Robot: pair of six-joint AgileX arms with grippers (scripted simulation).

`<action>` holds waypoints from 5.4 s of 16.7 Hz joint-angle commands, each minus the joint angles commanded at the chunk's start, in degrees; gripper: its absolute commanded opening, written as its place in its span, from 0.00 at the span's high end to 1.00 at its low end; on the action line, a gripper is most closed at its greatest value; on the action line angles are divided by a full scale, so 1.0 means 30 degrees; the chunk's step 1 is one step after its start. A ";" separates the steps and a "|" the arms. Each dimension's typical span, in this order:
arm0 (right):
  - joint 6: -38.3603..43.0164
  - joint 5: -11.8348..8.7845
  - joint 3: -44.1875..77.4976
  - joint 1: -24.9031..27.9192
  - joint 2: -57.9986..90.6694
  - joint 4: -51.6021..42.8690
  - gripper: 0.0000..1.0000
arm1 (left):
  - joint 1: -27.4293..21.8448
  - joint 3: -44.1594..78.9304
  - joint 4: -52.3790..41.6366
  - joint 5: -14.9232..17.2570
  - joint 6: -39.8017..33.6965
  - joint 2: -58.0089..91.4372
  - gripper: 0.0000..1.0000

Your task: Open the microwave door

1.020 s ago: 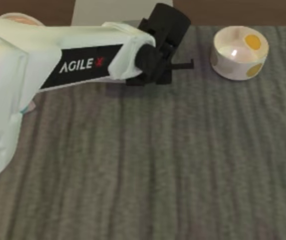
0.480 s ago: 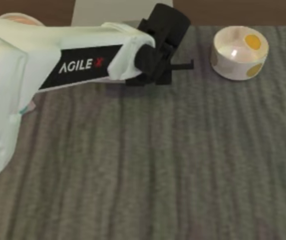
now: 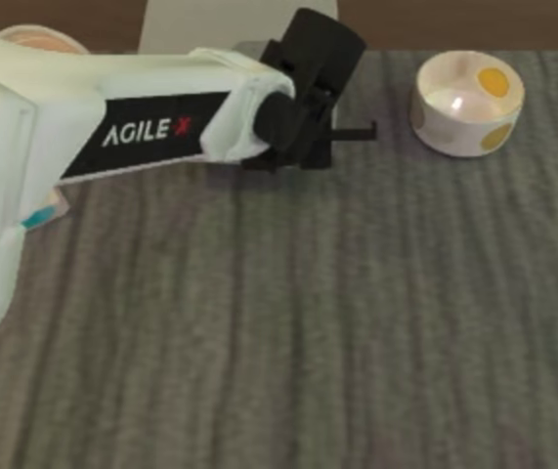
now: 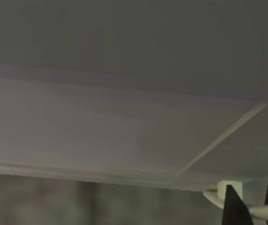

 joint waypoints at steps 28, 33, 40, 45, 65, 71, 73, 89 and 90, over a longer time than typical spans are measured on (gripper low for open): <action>0.0000 0.0000 0.0000 0.0000 0.0000 0.0000 0.00 | 0.0052 -0.0914 0.0644 0.0486 0.0674 -0.0586 1.00; 0.0000 0.0000 0.0000 0.0000 0.0000 0.0000 0.00 | 0.0088 -0.1110 0.0728 0.0551 0.0813 -0.0663 1.00; 0.0000 0.0000 0.0000 0.0000 0.0000 0.0000 0.00 | 0.0088 -0.1110 0.0728 0.0551 0.0813 -0.0663 1.00; 0.0000 0.0000 0.0000 0.0000 0.0000 0.0000 0.00 | 0.0088 -0.1110 0.0728 0.0551 0.0813 -0.0663 1.00; 0.0000 0.0000 0.0000 0.0000 0.0000 0.0000 0.00 | 0.0202 -0.2196 0.1421 0.1146 0.1655 -0.1323 1.00; 0.0000 0.0000 0.0000 0.0000 0.0000 0.0000 0.00 | 0.0202 -0.2196 0.1421 0.1146 0.1655 -0.1323 1.00; 0.0000 0.0000 0.0000 0.0000 0.0000 0.0000 0.00 | 0.0202 -0.2196 0.1421 0.1146 0.1655 -0.1323 1.00; 0.0000 0.0000 0.0000 0.0000 0.0000 0.0000 0.00 | 0.0108 -0.2348 0.1522 0.1367 0.1746 -0.1389 1.00; 0.0000 0.0000 0.0000 0.0000 0.0000 0.0000 0.00 | 0.0145 -0.2518 0.1624 0.1445 0.1879 -0.1508 1.00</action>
